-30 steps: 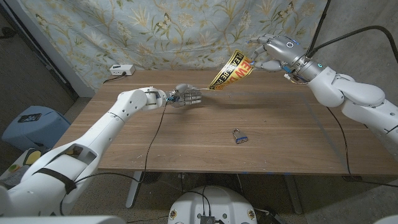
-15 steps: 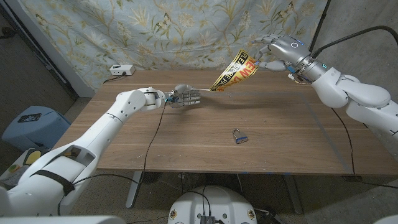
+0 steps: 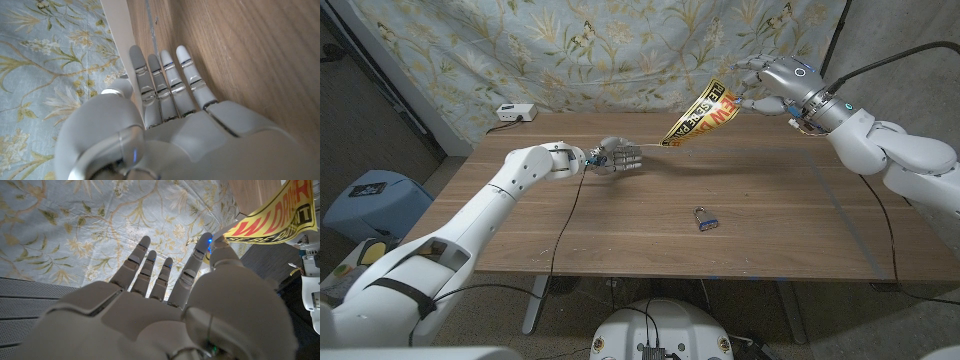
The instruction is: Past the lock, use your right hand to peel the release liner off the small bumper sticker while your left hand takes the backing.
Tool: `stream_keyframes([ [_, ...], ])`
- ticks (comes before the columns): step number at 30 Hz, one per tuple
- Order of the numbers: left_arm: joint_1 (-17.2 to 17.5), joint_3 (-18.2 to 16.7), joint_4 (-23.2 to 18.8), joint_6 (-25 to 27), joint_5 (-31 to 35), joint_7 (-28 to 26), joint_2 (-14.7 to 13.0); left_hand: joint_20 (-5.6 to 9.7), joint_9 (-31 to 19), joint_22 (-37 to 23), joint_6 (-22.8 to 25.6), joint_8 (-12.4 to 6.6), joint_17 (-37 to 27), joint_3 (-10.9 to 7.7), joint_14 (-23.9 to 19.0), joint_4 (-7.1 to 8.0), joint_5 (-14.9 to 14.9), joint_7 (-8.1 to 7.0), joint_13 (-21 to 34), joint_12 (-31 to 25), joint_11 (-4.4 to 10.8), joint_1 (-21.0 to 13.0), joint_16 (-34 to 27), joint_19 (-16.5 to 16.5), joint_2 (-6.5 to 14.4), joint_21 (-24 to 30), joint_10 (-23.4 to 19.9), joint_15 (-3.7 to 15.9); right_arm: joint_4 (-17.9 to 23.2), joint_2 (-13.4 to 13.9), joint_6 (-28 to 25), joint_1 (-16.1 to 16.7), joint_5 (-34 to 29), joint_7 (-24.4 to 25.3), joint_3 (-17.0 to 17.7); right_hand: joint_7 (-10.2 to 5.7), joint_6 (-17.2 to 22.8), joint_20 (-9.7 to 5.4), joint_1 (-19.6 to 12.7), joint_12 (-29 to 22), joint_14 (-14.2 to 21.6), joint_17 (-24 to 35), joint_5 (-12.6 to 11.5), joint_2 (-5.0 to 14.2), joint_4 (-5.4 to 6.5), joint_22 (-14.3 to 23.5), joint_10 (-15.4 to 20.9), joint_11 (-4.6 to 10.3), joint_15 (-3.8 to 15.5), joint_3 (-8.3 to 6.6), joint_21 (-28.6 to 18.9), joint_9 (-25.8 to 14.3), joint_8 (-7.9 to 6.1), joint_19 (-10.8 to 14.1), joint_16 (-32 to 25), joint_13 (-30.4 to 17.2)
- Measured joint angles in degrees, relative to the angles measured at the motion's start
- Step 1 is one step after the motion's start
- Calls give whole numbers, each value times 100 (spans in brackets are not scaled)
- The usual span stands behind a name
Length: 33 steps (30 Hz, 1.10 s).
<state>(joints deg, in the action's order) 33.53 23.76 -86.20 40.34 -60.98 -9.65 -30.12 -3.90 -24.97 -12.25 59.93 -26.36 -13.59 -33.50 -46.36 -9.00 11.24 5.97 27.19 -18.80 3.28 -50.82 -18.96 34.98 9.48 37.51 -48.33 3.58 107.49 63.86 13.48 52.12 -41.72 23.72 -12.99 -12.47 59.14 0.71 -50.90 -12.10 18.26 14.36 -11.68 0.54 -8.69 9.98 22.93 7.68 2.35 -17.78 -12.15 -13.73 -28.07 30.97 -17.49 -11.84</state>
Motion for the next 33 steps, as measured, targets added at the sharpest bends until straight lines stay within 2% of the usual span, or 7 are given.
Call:
stream_keyframes([
  [33, 141, -104, -251, 73, -190, -227, -191, 1, 27, 29, 0, -37, 0, 0, 0, 0, 0, 0, 58, 46, 0, 0, 11, -41, 0, 87, 0, 0, -207, 117, -168, -15, 54, 33, 0, 0, 0, 0, 0, 0, 61, 15, 0, 0, 0, 0, 28, 14, 1, 0, 0, 4, 1, 0, 0, 0],
])
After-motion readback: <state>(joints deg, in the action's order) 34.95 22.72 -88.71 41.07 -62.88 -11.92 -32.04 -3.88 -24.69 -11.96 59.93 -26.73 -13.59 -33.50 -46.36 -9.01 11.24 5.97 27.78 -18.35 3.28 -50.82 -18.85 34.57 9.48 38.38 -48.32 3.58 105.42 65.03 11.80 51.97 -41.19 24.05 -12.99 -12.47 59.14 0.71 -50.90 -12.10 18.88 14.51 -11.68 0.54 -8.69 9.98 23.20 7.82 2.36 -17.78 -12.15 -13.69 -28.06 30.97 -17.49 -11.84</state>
